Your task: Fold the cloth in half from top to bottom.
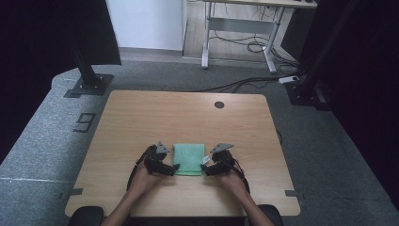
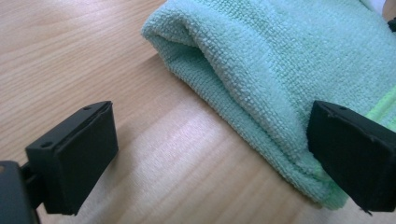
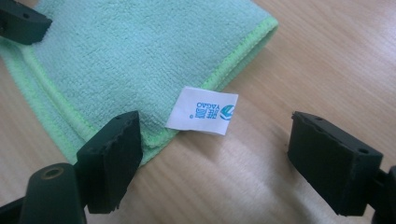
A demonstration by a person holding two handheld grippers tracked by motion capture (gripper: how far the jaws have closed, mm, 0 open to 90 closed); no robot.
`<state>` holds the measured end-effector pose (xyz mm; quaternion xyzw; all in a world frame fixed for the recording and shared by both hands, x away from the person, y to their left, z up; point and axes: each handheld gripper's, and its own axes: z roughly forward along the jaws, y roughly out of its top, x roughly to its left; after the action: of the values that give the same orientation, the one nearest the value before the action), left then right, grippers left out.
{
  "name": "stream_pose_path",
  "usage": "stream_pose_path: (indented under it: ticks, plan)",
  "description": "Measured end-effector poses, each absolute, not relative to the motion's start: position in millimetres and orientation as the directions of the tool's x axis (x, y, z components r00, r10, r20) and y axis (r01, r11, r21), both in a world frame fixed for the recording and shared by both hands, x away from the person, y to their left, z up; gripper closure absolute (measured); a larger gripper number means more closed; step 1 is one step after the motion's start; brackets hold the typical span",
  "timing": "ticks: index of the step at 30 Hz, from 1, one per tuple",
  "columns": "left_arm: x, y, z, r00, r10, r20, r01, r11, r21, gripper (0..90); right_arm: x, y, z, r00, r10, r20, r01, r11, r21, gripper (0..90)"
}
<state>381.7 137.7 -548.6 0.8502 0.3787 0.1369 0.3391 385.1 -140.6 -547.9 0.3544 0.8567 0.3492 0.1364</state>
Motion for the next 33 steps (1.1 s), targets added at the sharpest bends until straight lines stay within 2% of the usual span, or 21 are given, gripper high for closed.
stream_pose_path:
  ticks: [28, 33]
  plan:
    - [419.4, 141.4, -548.6, 0.655, 0.754, -0.049, 0.577, -0.458, 0.676, 1.9, 415.6, -138.6, -549.0, -0.686, 0.728, 0.014, 0.521, 0.478, 0.707, 17.5]
    - [415.7, 146.3, -541.1, 0.646, 0.759, -0.082, 0.587, -0.425, 0.689, 8.5, 414.3, -142.6, -543.3, -0.691, 0.722, 0.039, 0.530, 0.469, 0.706, 21.9]
